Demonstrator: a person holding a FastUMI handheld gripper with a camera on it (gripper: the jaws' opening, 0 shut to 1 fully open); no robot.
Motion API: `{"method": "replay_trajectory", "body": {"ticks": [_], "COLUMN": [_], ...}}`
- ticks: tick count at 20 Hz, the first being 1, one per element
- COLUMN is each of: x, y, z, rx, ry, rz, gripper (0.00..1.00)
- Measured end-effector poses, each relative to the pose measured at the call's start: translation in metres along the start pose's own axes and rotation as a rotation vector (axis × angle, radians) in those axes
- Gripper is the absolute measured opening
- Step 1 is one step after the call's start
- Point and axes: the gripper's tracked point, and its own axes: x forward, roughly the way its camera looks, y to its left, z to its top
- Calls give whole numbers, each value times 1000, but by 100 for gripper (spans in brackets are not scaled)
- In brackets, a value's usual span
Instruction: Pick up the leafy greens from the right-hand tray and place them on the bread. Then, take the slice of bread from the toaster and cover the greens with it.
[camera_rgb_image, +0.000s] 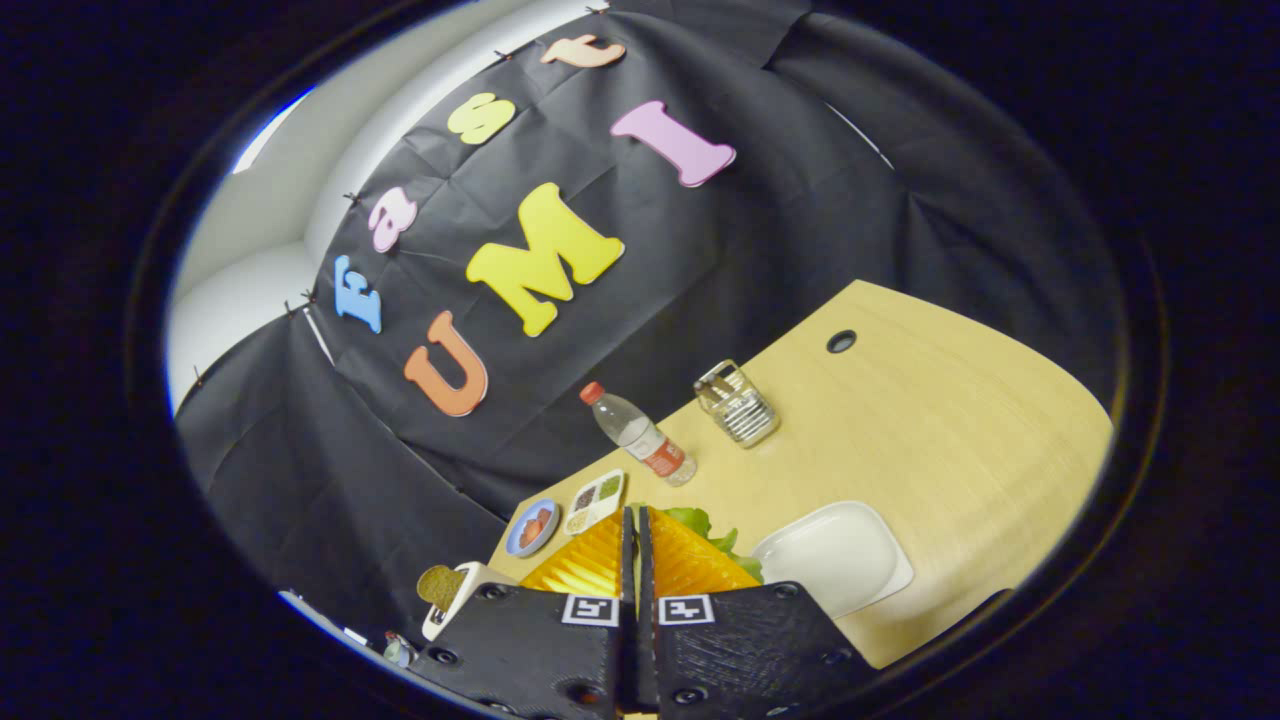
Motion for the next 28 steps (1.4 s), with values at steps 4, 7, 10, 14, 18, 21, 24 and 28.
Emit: {"method": "replay_trajectory", "body": {"ticks": [4,7,10,14,18,21,24,28], "x": [10,28,44,65,80,95,102,101], "y": [48,79,108,139,151,141,118,76], "z": [-16,-39,-69,-109,-146,-165,-177,-168], "rx": [-23,-14,-19,-34,-12,35,46,-18], "ry": [20,56,105,160,205,241,264,230], "rz": [63,102,133,176,198,190,152,69], "gripper": [0,0,0,0,0,0,0,0]}}
